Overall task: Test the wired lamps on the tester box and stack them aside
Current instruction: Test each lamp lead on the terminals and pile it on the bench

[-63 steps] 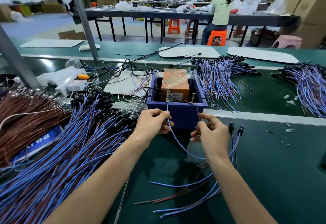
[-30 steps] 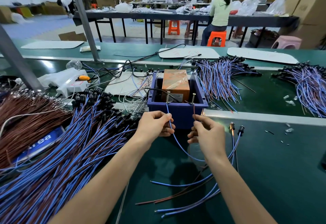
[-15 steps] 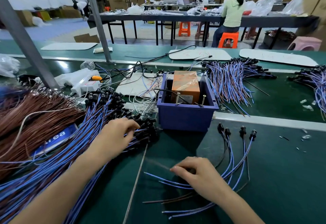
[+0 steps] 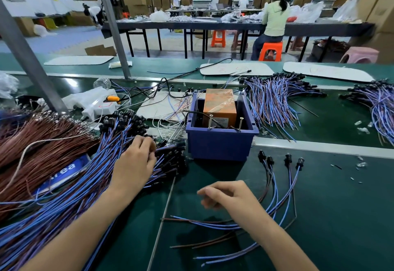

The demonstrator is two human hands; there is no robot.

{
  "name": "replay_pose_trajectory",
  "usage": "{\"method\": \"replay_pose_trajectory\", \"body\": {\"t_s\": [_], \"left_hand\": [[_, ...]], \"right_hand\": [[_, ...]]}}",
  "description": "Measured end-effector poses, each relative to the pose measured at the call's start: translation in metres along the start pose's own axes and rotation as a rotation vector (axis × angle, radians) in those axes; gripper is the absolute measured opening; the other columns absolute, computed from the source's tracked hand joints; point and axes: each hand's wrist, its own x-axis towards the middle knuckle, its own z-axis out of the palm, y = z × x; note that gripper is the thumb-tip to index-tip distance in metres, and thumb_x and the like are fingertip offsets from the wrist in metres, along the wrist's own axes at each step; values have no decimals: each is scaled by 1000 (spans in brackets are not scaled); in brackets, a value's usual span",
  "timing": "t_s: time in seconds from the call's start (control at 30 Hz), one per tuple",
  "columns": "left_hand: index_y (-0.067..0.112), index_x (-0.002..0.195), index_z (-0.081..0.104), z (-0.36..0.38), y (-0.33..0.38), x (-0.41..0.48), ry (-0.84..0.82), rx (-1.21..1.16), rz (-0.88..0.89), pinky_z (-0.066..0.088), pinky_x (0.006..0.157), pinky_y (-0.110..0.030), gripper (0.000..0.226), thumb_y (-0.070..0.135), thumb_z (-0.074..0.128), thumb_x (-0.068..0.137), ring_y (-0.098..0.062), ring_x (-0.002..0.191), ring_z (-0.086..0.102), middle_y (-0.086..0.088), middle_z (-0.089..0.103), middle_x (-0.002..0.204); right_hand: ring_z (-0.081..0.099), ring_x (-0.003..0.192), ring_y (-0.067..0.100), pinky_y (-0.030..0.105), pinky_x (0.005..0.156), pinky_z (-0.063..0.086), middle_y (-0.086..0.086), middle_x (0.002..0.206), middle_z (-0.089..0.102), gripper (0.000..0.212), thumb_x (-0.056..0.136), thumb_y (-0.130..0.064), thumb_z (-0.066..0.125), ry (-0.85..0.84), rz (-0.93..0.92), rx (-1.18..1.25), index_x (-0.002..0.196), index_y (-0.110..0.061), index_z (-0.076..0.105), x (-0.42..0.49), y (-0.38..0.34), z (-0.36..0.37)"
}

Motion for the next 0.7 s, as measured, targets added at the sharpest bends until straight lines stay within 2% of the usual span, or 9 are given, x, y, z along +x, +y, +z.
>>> {"method": "replay_pose_trajectory", "body": {"t_s": [0.1, 0.2, 0.27, 0.33, 0.43, 0.57, 0.7], "left_hand": [[15, 95, 51, -8, 13, 2, 89, -112, 16, 48, 58, -38, 8, 12, 57, 90, -31, 68, 62, -3, 66, 82], [15, 97, 55, -11, 33, 0, 43, -278, 140, 53, 66, -39, 11, 11, 62, 89, -22, 72, 66, 3, 70, 80], [15, 94, 58, -12, 49, -7, -44, -390, 272, 51, 68, -27, 13, 7, 65, 86, -3, 68, 62, 14, 66, 77], [13, 96, 62, -9, 58, -13, -141, -466, 370, 42, 65, -8, 14, 5, 65, 84, 14, 67, 53, 27, 57, 76], [12, 101, 67, -7, 51, -17, -232, -507, 348, 36, 64, -1, 16, 6, 66, 87, 18, 66, 52, 28, 60, 76], [23, 86, 71, -17, 19, -20, -342, -494, 242, 41, 61, -9, 10, 13, 69, 86, 6, 59, 56, 16, 68, 67], [28, 81, 72, -30, -4, -24, -429, -459, 147, 37, 57, -6, 14, 15, 69, 85, 5, 55, 56, 16, 69, 65]], "right_hand": [[66, 67, 10, 18, 57, 48, 2, 80, 74, 25, 98, -19, 50, 12, 3, 185, 93, -23, 74, 5, -12, 11], [65, 61, 16, 20, 47, 44, 0, 89, 74, 20, 98, -25, 50, 88, 35, 418, 99, -22, 70, 16, -25, 25], [64, 56, 14, 20, 42, 41, -2, 89, 74, 21, 98, -28, 50, 167, 57, 525, 95, -20, 70, 23, -33, 29], [59, 49, 9, 18, 41, 38, -2, 77, 73, 24, 100, -25, 48, 242, 89, 626, 93, -17, 69, 29, -38, 28], [47, 38, 7, 16, 35, 32, 1, 65, 70, 28, 102, -20, 42, 341, 86, 791, 89, -9, 65, 33, -39, 15], [32, 34, 5, 14, 34, 23, -6, 46, 49, 30, 103, -19, 38, 497, 64, 701, 89, -8, 63, 28, -30, -32], [21, 30, 2, 12, 31, 16, -9, 40, 31, 30, 104, -17, 36, 602, 135, 419, 92, -11, 63, 22, -12, -80]]}}
